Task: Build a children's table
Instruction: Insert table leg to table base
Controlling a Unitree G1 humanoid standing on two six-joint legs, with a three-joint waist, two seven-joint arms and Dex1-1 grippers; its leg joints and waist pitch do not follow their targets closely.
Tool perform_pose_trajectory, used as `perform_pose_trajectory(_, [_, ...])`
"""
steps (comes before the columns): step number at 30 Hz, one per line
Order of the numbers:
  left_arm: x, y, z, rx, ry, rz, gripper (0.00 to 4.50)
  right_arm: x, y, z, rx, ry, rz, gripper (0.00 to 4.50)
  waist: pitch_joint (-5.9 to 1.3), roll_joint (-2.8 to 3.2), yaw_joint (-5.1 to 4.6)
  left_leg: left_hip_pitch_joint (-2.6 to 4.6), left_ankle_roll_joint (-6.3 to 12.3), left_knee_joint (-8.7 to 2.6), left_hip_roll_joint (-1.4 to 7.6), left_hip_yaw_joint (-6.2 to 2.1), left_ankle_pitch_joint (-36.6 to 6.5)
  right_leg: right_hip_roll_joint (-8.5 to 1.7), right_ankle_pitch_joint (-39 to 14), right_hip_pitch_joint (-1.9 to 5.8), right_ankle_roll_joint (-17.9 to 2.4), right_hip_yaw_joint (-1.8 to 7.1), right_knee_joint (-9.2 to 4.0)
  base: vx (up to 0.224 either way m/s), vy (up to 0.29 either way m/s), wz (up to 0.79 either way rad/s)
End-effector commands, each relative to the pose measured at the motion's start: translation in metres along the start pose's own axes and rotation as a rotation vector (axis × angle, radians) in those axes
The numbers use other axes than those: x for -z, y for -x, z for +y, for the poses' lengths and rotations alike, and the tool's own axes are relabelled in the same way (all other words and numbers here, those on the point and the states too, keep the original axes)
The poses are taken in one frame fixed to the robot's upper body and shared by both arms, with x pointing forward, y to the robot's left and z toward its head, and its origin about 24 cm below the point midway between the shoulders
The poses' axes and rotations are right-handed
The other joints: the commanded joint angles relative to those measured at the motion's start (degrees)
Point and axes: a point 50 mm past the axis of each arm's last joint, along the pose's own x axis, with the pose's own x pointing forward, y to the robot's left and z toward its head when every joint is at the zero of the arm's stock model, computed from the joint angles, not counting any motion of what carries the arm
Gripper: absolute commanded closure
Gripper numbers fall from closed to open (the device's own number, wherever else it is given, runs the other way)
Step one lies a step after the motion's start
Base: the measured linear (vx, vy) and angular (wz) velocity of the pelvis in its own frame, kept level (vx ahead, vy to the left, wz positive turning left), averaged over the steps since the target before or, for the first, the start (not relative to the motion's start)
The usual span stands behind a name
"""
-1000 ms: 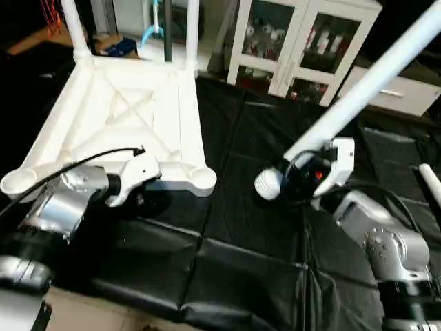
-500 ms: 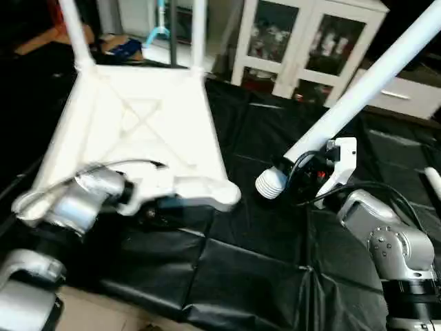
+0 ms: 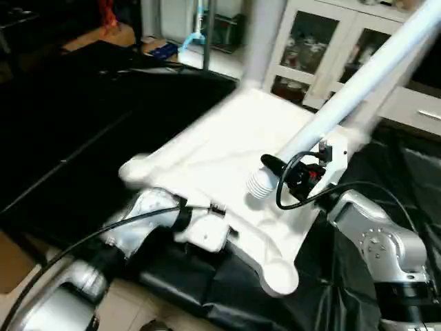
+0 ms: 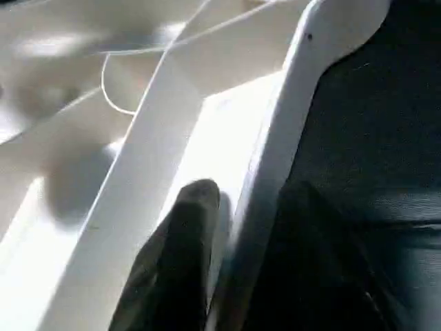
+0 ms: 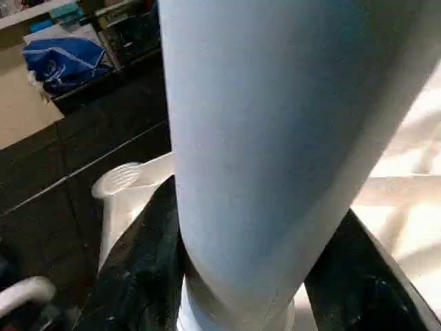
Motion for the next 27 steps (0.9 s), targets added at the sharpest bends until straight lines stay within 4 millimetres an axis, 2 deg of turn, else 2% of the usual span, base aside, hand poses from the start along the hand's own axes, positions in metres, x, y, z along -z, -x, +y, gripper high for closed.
perform_pose_trajectory(1, [0.029,0.015,0.004,-0.153,0.143,0.146,3.21,-0.006,0.011,-0.007,0.040,0.010,-0.020,2.67,-3.76,0.32,-0.79,-0.20,-3.83,-4.57,2.09,-2.34,-9.9,-4.14,-11.3,2.88,-6.5,2.59,-3.41,0.000,0.000,0.00])
perform_pose_trajectory(2, [0.033,0.017,0.004,-0.161,0.161,0.166,3.22,-0.006,0.012,-0.007,0.040,0.010,-0.021,2.67,-3.74,0.38,-1.12,-0.48,-3.84,-4.63,2.07,-2.51,-10.0,-4.18,-12.4,3.06,-6.2,2.53,-3.46,-0.018,0.002,-0.19])
perform_pose_trajectory(3, [0.035,0.019,0.004,-0.169,0.159,0.177,3.23,-0.006,0.012,-0.007,0.041,0.011,-0.021,2.67,-3.65,0.85,-1.72,-0.46,-3.81,-4.68,1.99,-2.71,-11.2,-4.23,-15.4,2.87,-5.5,2.49,-3.97,-0.021,-0.011,-0.19])
perform_pose_trajectory(5, [0.042,0.027,0.006,-0.206,0.180,0.219,3.25,-0.007,0.012,-0.007,0.044,0.012,-0.025,2.67,-3.70,0.51,-2.87,-0.84,-3.34,-4.52,1.63,-2.97,-12.1,-4.13,-18.4,3.07,-5.0,2.41,-4.42,-0.019,-0.014,-0.19])
perform_pose_trajectory(6, [0.044,0.029,0.007,-0.216,0.178,0.231,3.32,-0.007,0.012,-0.007,0.045,0.013,-0.027,2.67,-3.69,0.76,-3.34,-1.16,-3.13,-4.60,1.56,-3.37,-12.1,-4.22,-20.0,3.31,-4.6,2.21,-4.62,-0.021,-0.020,-0.22])
perform_pose_trajectory(7, [0.045,0.030,0.005,-0.205,0.187,0.240,3.36,-0.007,0.013,-0.007,0.043,0.013,-0.029,2.67,-3.68,0.71,-3.71,-1.28,-2.79,-4.58,1.46,-3.64,-12.1,-4.20,-21.1,3.34,-4.0,1.96,-4.89,-0.021,-0.020,-0.22])
perform_pose_trajectory(10, [0.050,0.032,0.000,-0.169,0.190,0.276,3.50,-0.008,0.013,-0.005,0.040,0.013,-0.032,2.67,-3.61,0.94,-4.26,-0.72,-2.15,-4.44,1.50,-3.91,-12.8,-4.08,-22.0,2.74,-4.9,1.87,-5.30,0.000,0.000,0.00])
perform_pose_trajectory(11, [0.051,0.032,-0.001,-0.160,0.194,0.284,3.56,-0.008,0.013,-0.005,0.039,0.013,-0.033,2.67,-3.58,0.90,-4.28,-0.68,-2.00,-4.43,1.48,-3.94,-12.8,-3.99,-21.8,2.68,-5.2,1.86,-5.29,0.000,0.000,0.00])
perform_pose_trajectory(13, [0.053,0.033,-0.005,-0.140,0.210,0.295,3.62,-0.008,0.012,-0.004,0.036,0.013,-0.033,2.67,-3.53,0.98,-4.28,0.00,-1.59,-4.36,1.69,-3.81,-13.1,-3.79,-19.7,2.14,-7.1,1.93,-5.17,0.000,0.000,0.00])
perform_pose_trajectory(15, [0.053,0.034,-0.010,-0.113,0.219,0.290,3.70,-0.008,0.013,-0.004,0.032,0.014,-0.035,2.67,-3.50,1.19,-4.20,0.13,-1.56,-4.46,1.85,-3.79,-13.2,-3.74,-17.6,2.08,-8.5,1.97,-4.90,0.000,0.000,0.00])
perform_pose_trajectory(17, [0.054,0.036,-0.018,-0.093,0.304,0.254,3.81,-0.010,0.014,-0.003,0.011,0.018,-0.033,2.67,-3.51,1.42,-4.29,0.24,-1.86,-4.54,1.99,-3.72,-13.0,-3.76,-14.6,2.15,-10.2,2.04,-4.37,0.000,0.000,0.00])
perform_pose_trajectory(18, [0.054,0.036,-0.019,-0.091,0.320,0.246,3.85,-0.010,0.014,-0.003,0.005,0.019,-0.033,2.67,-3.50,1.39,-4.33,0.16,-1.75,-4.55,1.94,-3.71,-13.0,-3.73,-14.3,2.22,-10.5,2.02,-4.39,0.000,0.000,0.00])
perform_pose_trajectory(20, [0.052,0.036,-0.024,-0.080,0.401,0.201,3.98,-0.010,0.015,-0.002,-0.021,0.022,-0.023,2.67,-3.53,1.28,-4.39,0.45,-1.92,-4.47,2.02,-3.56,-13.5,-3.82,-14.2,2.16,-11.3,2.11,-4.22,0.000,0.000,0.00])
perform_pose_trajectory(21, [0.050,0.036,-0.026,-0.075,0.448,0.166,4.02,-0.009,0.015,-0.001,-0.040,0.026,-0.012,2.67,-3.42,1.36,-4.32,0.40,-1.79,-4.46,1.96,-3.51,-13.6,-3.83,-14.8,2.14,-11.5,2.12,-4.35,0.000,0.000,0.00])
perform_pose_trajectory(22, [0.045,0.036,-0.035,-0.030,0.486,0.117,4.09,-0.006,0.016,0.001,-0.079,0.036,0.021,2.67,-3.47,1.02,-4.34,0.42,-1.66,-4.42,2.06,-3.49,-13.4,-3.94,-14.9,2.22,-11.7,2.14,-4.29,0.000,0.000,0.00])
perform_pose_trajectory(23, [0.044,0.036,-0.039,-0.016,0.489,0.107,4.15,-0.004,0.016,0.001,-0.088,0.040,0.033,2.67,-3.35,1.24,-4.41,0.12,-1.30,-4.48,1.94,-3.51,-13.0,-3.86,-15.3,2.30,-11.5,2.16,-4.31,0.000,0.000,0.00])
perform_pose_trajectory(24, [0.043,0.036,-0.040,-0.013,0.486,0.108,4.15,-0.003,0.016,0.001,-0.088,0.042,0.038,2.67,-3.40,1.37,-4.38,0.22,-1.21,-4.51,2.02,-3.51,-12.9,-3.85,-15.3,2.27,-11.4,2.16,-4.37,0.000,0.000,0.00])
perform_pose_trajectory(25, [0.044,0.036,-0.041,-0.014,0.484,0.111,4.28,-0.002,0.016,0.000,-0.085,0.044,0.041,2.67,-3.30,1.36,-4.47,0.48,-0.98,-4.45,1.94,-3.35,-13.4,-3.61,-15.7,1.90,-11.1,2.16,-4.62,0.000,0.000,0.00])
perform_pose_trajectory(26, [0.043,0.035,-0.043,-0.010,0.465,0.108,4.28,-0.001,0.015,-0.001,-0.071,0.044,0.044,2.67,-3.26,0.85,-4.53,0.37,-0.75,-4.43,1.80,-3.26,-13.5,-3.53,-16.5,1.93,-10.8,2.14,-4.78,0.000,0.000,0.00])
perform_pose_trajectory(27, [0.042,0.034,-0.044,-0.023,0.456,0.094,4.35,0.000,0.015,-0.003,-0.057,0.041,0.042,2.67,-3.26,1.07,-4.36,0.33,-0.67,-4.49,1.80,-3.37,-13.5,-3.67,-18.0,2.01,-10.1,2.15,-4.84,0.000,0.000,0.00])
